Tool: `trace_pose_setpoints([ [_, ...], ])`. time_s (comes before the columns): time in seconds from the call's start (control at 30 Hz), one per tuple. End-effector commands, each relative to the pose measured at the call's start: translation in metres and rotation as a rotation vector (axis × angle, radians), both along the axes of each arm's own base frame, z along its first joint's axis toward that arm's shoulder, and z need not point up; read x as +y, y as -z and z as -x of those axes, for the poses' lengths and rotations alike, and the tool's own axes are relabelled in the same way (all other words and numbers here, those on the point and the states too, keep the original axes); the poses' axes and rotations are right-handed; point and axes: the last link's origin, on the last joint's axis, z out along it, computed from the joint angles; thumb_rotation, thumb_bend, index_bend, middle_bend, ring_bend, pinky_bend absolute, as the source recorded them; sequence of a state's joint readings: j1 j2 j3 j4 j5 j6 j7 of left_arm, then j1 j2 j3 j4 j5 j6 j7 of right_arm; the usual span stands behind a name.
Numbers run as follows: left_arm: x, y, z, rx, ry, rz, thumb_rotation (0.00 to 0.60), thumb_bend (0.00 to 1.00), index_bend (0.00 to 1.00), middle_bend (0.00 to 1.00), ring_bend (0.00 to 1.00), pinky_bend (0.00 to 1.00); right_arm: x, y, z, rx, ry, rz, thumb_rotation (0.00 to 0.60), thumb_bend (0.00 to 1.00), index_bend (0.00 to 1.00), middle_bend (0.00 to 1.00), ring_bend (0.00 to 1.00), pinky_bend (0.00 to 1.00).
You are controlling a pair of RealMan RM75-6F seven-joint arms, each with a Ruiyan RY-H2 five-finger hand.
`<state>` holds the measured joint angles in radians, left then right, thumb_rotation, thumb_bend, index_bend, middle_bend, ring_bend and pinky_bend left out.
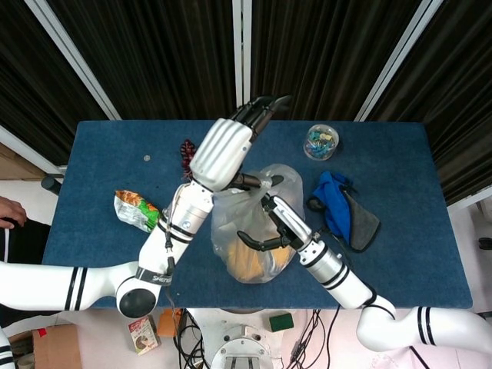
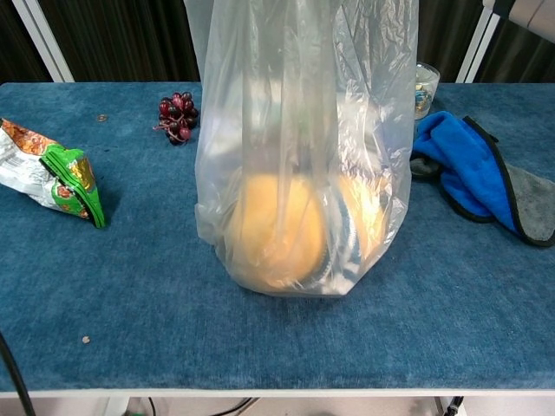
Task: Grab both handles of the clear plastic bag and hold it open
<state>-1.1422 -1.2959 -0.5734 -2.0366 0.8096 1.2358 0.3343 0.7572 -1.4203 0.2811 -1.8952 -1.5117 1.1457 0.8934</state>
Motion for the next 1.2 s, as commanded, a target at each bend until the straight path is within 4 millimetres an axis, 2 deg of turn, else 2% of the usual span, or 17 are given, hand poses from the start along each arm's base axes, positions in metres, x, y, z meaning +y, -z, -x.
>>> trace_pose_setpoints([
  [0.03, -0.002, 0.001, -0.001, 0.009, 0.007, 0.003, 0.573, 0.0, 0.07, 0.19, 0.1, 0.21, -0.001, -0.001, -0.004, 0.0, -0.004, 0.005, 0.6, 0.4, 0.09, 0.11, 0.0, 0.02],
  [0.37, -0.005, 0.006, -0.008, 0.041, 0.008, -0.006, 0.573, 0.0, 0.07, 0.19, 0.1, 0.21, -0.003, 0.005, -0.016, -0.004, -0.008, -0.028, 0.6, 0.4, 0.08, 0.1, 0.0, 0.02],
  [0.67, 0.002, -0.006, -0.012, 0.071, -0.022, -0.053, 0.573, 0.0, 0.07, 0.19, 0.1, 0.21, 0.001, 0.009, -0.018, 0.003, -0.021, -0.049, 0.6, 0.4, 0.08, 0.13, 0.0, 0.03],
  [0.83, 0.01, -0.013, -0.012, 0.113, -0.064, -0.061, 0.564, 0.0, 0.07, 0.19, 0.1, 0.21, 0.004, 0.007, -0.015, -0.007, -0.024, -0.076, 0.6, 0.4, 0.18, 0.23, 0.06, 0.1],
  [1.0, 0.019, -0.016, -0.006, 0.173, -0.112, -0.019, 0.558, 0.0, 0.08, 0.19, 0.1, 0.21, 0.009, 0.001, -0.015, -0.022, -0.043, -0.088, 0.6, 0.4, 0.38, 0.36, 0.21, 0.23],
  [1.2, 0.026, -0.022, 0.002, 0.252, -0.165, 0.091, 0.55, 0.0, 0.09, 0.18, 0.08, 0.19, 0.013, -0.005, -0.016, -0.047, -0.047, -0.112, 0.6, 0.4, 0.48, 0.43, 0.29, 0.33],
])
